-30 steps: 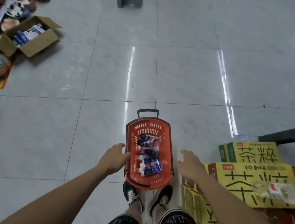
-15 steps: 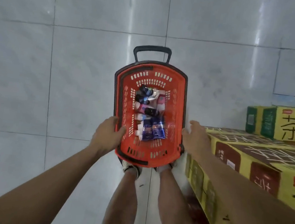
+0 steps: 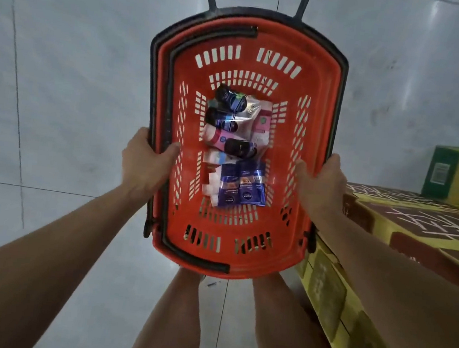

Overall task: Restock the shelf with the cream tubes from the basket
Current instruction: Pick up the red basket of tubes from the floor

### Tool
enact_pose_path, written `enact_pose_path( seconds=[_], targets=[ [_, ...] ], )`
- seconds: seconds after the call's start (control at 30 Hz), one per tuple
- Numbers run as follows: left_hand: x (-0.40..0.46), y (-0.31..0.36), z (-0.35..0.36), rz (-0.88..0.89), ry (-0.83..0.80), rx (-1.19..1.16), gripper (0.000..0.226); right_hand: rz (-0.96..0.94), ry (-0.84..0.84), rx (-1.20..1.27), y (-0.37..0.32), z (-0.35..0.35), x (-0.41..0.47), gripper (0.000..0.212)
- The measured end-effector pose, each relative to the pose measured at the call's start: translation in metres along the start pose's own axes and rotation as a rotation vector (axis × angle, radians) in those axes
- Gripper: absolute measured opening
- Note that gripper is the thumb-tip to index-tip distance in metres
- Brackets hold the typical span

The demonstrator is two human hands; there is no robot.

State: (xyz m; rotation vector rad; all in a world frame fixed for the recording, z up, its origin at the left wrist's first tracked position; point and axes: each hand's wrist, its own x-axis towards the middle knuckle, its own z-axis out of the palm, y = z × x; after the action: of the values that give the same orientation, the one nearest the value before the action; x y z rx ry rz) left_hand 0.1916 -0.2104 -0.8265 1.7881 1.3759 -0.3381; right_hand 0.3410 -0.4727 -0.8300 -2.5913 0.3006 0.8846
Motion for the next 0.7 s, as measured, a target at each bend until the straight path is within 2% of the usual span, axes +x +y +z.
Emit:
enact_pose_path(
  seconds=[0.13, 0.33, 0.7],
  targets=[
    [0.006, -0.001, -0.006, -0.009, -0.105, -0.027, 0.042, 0.01, 0.009, -0.127, -0.006, -0.006, -0.003, 0.046],
    [-0.039, 0.011, -0.037, 0.012, -0.089, -0.051, 0.048, 0.019, -0.026, -0.166, -0.024, -0.05, -0.036, 0.048],
    [-0.194, 0.107, -0.201, 0.111, -0.081, -0.077, 0.033, -0.058, -0.058, -0.106, -0.096, -0.223, -0.186, 0.049]
  ],
)
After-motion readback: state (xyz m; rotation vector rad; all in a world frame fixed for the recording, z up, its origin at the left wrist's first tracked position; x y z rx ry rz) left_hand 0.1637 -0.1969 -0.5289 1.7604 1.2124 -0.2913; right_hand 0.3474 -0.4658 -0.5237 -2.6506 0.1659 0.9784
